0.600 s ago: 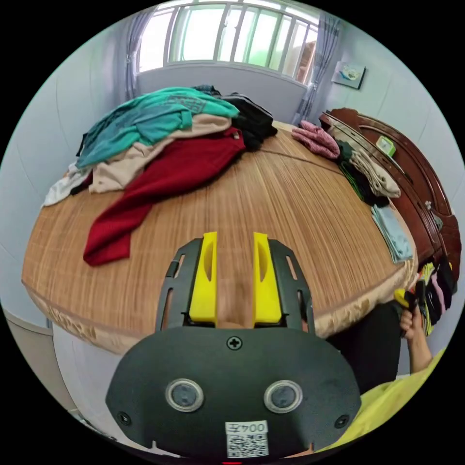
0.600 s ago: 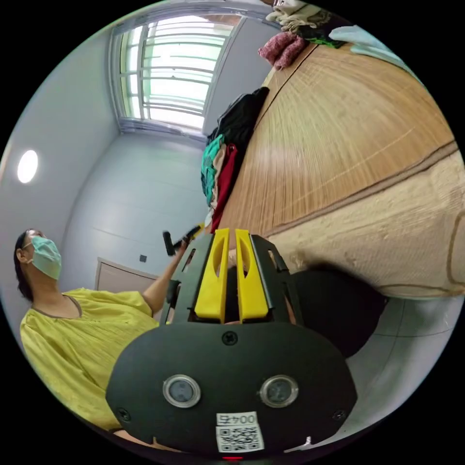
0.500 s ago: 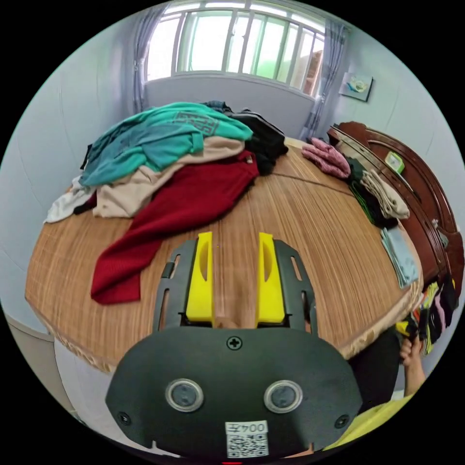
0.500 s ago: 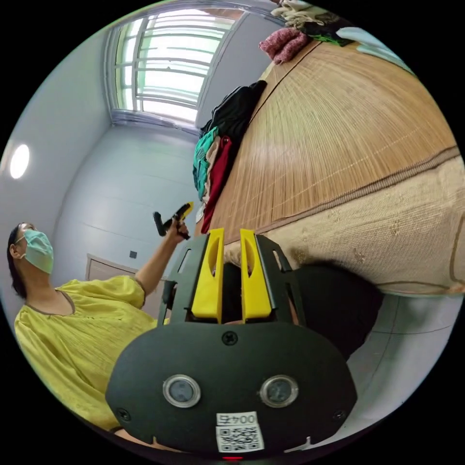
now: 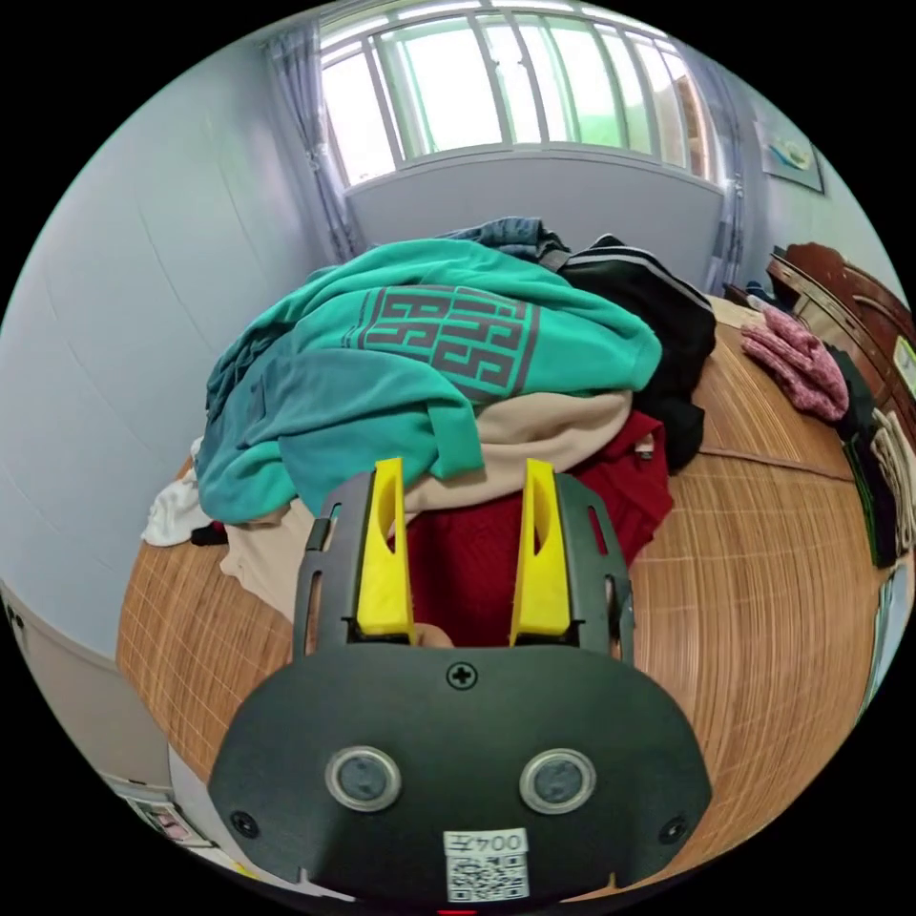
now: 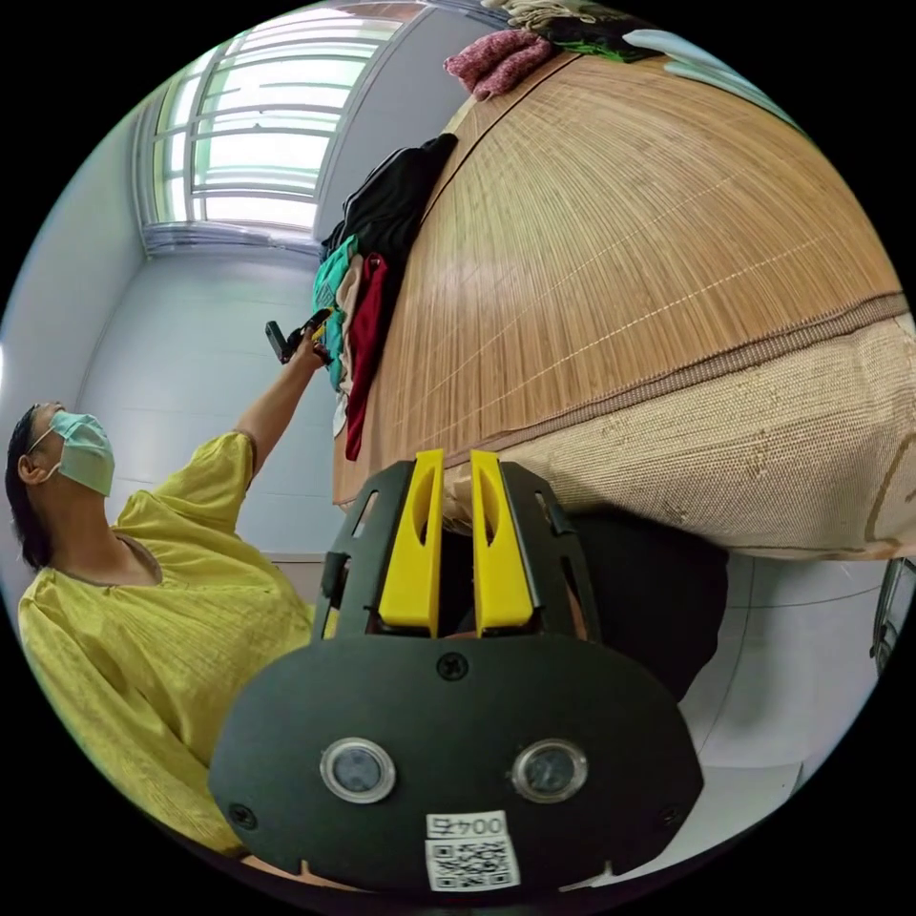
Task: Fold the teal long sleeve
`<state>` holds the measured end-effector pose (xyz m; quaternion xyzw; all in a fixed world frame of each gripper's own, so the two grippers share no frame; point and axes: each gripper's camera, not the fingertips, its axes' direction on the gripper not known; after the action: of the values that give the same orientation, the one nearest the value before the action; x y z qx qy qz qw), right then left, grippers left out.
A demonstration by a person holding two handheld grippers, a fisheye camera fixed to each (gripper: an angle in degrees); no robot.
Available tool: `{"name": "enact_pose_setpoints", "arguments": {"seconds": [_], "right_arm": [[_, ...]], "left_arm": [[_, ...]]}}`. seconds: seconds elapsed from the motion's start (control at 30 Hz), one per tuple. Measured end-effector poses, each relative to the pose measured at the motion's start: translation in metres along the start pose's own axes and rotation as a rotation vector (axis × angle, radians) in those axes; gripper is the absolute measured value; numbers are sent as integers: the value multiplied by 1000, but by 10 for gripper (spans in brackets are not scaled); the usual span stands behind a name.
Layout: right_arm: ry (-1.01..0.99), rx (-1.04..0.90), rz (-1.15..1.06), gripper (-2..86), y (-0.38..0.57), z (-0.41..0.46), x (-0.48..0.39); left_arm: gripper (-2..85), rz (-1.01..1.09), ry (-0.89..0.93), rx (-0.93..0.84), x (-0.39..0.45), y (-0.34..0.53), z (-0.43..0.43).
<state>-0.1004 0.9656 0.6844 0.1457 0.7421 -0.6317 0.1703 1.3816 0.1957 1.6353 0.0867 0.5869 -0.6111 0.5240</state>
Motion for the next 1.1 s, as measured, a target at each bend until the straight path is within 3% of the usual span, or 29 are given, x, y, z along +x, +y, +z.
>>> {"name": "enact_pose_setpoints", "arguments": {"seconds": [0.23,0.33,0.47,0.57,0.7,0.9,1.1], "right_arm": [[22,-6,17,51,10,-5,23],[24,-2,17,48,16,-7,33],[21,-4,19,44,23,-9,48],[34,-4,12,42,29,-10,59],[40,-13,-4,40,38,-12,76],[36,-23,-12,39,55,-11,104],[42,-20,-21,29,78,-7,133]], "left_arm": [[136,-78,-3,-84,-29,-24,40],[78,-49,-7,-137,-42,-27,43],[41,-98,140,-59,-89,-5,6],[34,-132,277,43,-129,36,-39],[30,18,464,92,-154,113,-109],[30,247,565,49,-122,250,-213],[30,252,751,84,-87,355,-291]]}}
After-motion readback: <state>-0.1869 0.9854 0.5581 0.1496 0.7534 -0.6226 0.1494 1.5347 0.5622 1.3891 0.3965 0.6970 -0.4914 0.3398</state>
